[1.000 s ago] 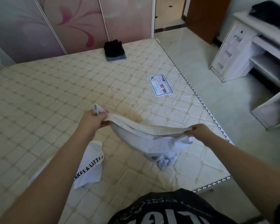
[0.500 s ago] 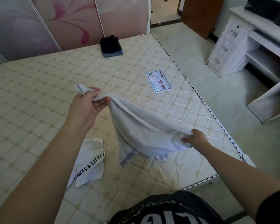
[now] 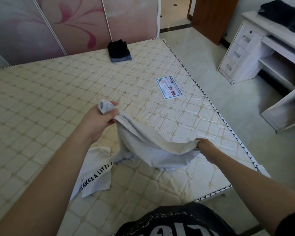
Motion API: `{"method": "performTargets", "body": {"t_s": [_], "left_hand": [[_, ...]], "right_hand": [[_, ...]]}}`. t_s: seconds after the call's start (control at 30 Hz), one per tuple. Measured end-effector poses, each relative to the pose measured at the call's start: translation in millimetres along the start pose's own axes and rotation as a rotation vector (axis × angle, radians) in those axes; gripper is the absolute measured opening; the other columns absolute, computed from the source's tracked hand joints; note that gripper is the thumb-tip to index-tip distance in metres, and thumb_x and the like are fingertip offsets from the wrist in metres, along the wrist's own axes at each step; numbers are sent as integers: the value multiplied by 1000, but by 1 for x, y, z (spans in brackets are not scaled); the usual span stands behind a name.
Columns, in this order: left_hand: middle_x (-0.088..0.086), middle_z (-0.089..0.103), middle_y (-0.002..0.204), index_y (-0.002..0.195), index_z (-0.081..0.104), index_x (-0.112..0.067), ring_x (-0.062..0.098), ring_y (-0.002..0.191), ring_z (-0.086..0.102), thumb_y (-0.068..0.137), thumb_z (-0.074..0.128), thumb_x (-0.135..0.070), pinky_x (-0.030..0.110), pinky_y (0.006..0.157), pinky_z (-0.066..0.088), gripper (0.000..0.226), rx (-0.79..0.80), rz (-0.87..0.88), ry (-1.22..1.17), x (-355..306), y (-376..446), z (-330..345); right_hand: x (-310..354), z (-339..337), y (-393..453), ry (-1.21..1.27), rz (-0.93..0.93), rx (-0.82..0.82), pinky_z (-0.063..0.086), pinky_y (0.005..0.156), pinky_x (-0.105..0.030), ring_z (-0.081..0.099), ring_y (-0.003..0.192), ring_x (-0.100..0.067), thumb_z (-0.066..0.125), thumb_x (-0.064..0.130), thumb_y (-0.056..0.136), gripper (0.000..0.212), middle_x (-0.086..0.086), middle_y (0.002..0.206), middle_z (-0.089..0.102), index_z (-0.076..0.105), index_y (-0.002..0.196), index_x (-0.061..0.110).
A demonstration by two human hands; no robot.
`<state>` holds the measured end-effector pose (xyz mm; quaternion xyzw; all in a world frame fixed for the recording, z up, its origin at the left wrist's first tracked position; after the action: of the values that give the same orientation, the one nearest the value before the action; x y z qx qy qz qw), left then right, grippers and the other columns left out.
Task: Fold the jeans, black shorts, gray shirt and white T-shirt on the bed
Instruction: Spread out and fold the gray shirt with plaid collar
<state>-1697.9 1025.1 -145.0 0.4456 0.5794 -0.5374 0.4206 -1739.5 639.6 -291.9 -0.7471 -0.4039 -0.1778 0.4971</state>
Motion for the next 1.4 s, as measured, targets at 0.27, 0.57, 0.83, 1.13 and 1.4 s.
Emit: {"method": "performTargets", "body": {"t_s": [0.27,0.57,0.83,1.13,1.4], "left_hand": [[2,68,109,122,57,-14,10,97,68,93,54,4,18,72,54,34,73,-42,-1,9,-2,8],[-1,71,100,118,63,-15,11,86,67,90,52,-2,21,69,51,33,-6,-37,171,36,13,8],[11,59,118,119,62,-17,19,87,62,91,35,10,15,62,50,47,23,-4,598,76,28,-3],[10,63,118,120,62,-13,27,105,60,100,39,-17,46,92,54,31,42,-246,514,113,39,6],[3,60,110,113,65,-21,20,96,57,88,62,-13,29,75,42,26,97,-10,805,130,45,-14]], "right_hand": [[3,7,-7,-8,-35,150,45,69,-27,62,89,-23,73,18,84,18,-7,94,67,62,94,8],[-1,4,5,-177,-100,-277,34,50,-28,50,63,-24,42,12,96,9,-8,77,57,49,96,19],[-8,-9,2,-29,-38,-143,48,71,-23,58,96,-17,26,-2,91,57,0,114,61,73,101,30],[-24,-24,-5,40,-117,-337,44,63,-24,61,85,-16,70,17,84,12,5,90,70,73,82,28],[-40,-46,0,-316,-35,-470,42,68,-29,57,83,-26,50,7,91,26,-11,99,70,72,105,11]]}}
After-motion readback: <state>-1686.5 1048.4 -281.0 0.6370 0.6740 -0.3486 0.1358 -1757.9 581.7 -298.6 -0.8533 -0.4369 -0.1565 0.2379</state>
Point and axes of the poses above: each hand's wrist, its own y-axis towards the middle knuckle, its own z-axis out of the palm, x = y × z, the point moved 1 cm from there along y, towards the middle knuckle
